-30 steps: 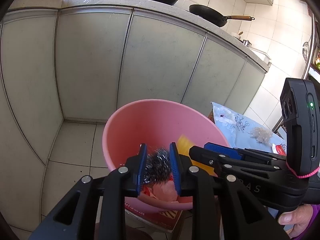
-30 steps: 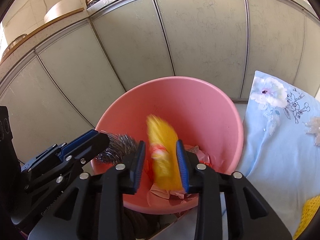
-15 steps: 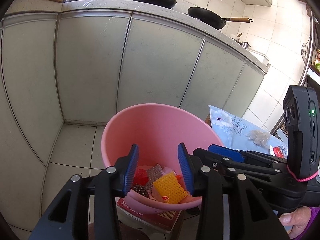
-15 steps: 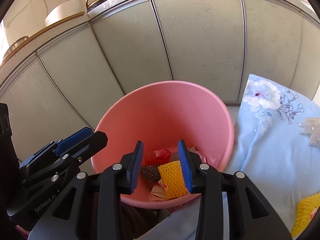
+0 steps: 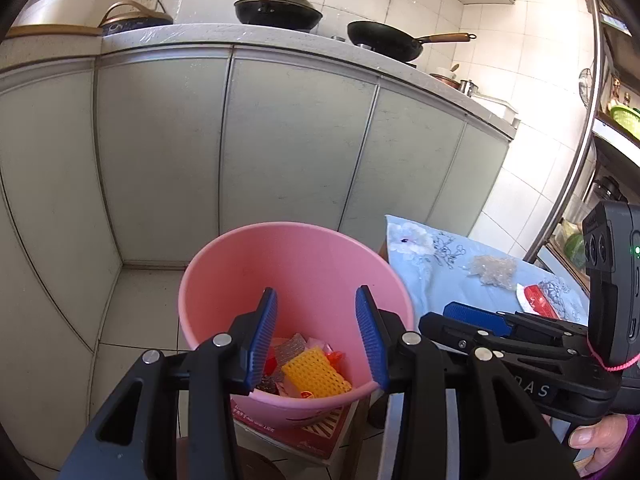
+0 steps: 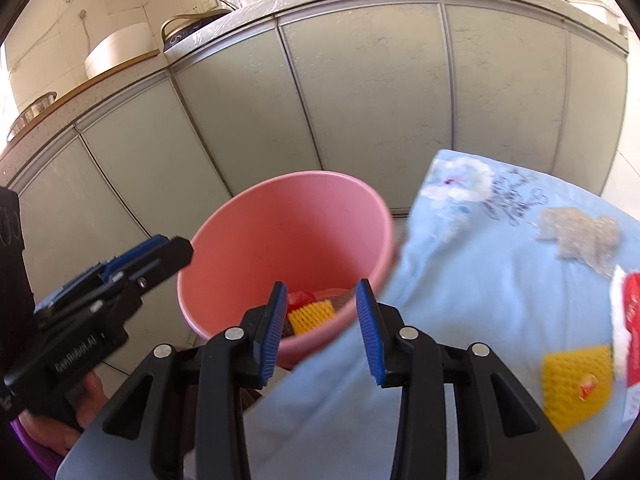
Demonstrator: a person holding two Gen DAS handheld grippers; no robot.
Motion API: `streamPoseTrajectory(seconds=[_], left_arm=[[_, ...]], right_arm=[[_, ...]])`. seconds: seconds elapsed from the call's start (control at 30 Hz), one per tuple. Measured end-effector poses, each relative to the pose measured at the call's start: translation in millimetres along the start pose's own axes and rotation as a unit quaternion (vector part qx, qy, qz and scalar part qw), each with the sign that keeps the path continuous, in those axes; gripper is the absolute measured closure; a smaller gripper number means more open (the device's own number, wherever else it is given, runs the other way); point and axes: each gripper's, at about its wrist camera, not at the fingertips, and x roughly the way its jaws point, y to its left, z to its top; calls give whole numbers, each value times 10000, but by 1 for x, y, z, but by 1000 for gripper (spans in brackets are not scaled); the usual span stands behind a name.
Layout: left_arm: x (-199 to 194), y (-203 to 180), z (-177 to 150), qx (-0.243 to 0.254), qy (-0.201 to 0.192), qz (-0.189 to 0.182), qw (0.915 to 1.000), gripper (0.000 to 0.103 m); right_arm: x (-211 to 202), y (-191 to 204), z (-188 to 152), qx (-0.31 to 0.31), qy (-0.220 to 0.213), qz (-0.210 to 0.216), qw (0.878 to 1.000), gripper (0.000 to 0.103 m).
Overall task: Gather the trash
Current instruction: 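Move both tools back over the table toward the second yellow foam net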
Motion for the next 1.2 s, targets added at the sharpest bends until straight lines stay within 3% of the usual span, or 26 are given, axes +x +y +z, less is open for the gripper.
streamPoseTrajectory(seconds=[0.4,0.63,0.87,1.2], left_arm=[[-14,-46,-7,448,73,-286,9986,63],[-12,-82,-12,815,284,-773,9933,63],[6,-125,-18,1193,741,-1458,9793,63],[46,-182,-33,1569,1332,-1935,9593,63]], right_arm=[[-44,-49,-24,451,-113,-349,9983,66],[-71,-94,-41,852,-172,-644,9941,66],[-90,-138,-58,1387,-207,-838,9866,66],[-100,-165,-76,1522,-200,-1116,9818,66]])
